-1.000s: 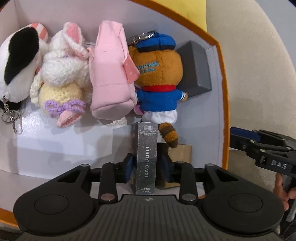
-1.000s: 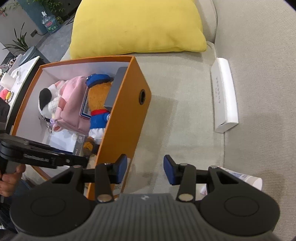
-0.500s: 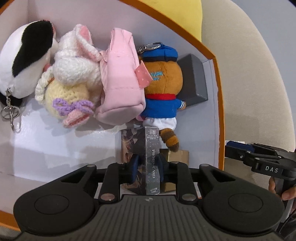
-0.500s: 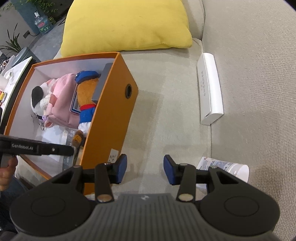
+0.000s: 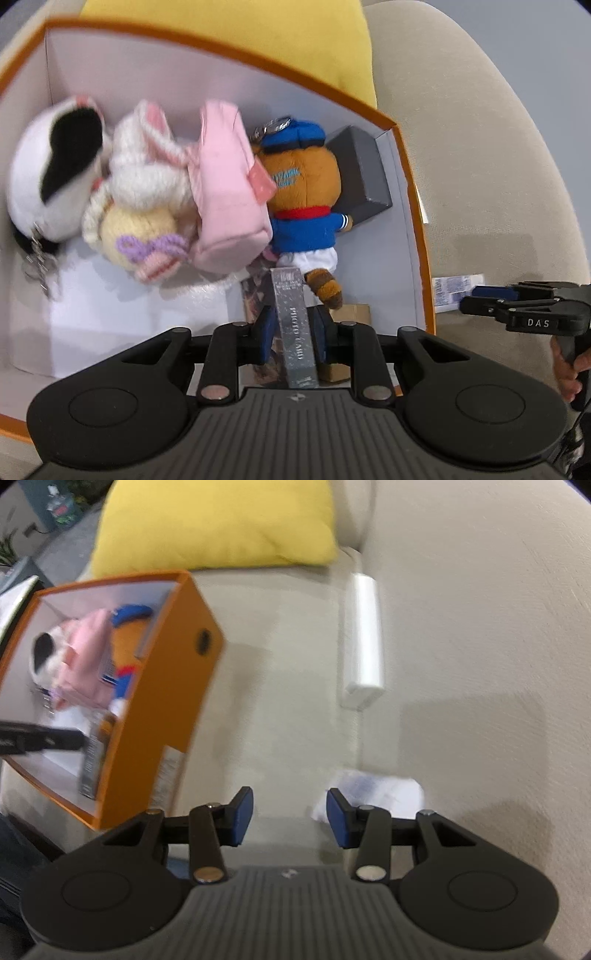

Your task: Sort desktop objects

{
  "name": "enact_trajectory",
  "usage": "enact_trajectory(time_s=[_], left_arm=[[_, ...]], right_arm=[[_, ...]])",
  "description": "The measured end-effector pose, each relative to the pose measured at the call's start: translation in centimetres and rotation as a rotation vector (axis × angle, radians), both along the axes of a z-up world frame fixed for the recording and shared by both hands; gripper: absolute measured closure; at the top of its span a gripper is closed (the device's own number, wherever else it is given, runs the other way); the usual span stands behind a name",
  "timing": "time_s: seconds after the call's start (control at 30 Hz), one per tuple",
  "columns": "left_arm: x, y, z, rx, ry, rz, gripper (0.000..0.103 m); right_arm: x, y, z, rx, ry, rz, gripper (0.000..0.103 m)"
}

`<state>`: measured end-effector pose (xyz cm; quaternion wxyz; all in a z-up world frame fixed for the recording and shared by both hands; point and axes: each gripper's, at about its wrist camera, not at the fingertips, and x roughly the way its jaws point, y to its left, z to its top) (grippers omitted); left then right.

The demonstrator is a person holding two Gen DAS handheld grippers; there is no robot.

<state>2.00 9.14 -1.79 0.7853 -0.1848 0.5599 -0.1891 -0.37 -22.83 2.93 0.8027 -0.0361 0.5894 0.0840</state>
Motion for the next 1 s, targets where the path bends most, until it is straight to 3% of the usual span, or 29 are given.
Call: enact_trajectory(time_s=[0.13,0.23,0.37,0.6,0.8,1.0], left_arm=[[-0.3,0.3,2.1,0.075,-0.095,-0.02,0.078],[-1.0,-0.5,3.8,0.119,-0.162,-0.059,0.078],[-1.5,-2.8,5.1,0.151,-0.226,-0.134,0.078],[-2.1,-4.8,6.8,0.14,-0.259,-0.182,0.078],[-2.0,-4.9,6.4,0.131,-0.261,-0.168,0.078],[-2.0,-3.9,6.1,0.123,-0.253,-0.152,0.078]], right_arm=[[-0.9,-1.6,-0.6,0.003,0.027,-0.052,0.057],[-1.8,-1.2,-1.0,-0.025,0.022,0.01,0.057],[-2.1,1.9,-1.4,-0.22,-0.063,0.295,0.054],[-0.8,6.0,-5.7,-0.484,0.062,0.725,0.055],[-0.7,8.4,-10.1,-0.71,0.185,0.989,0.055],[-0.6,9.6,-13.6,-0.837,0.274,1.119,0.053]])
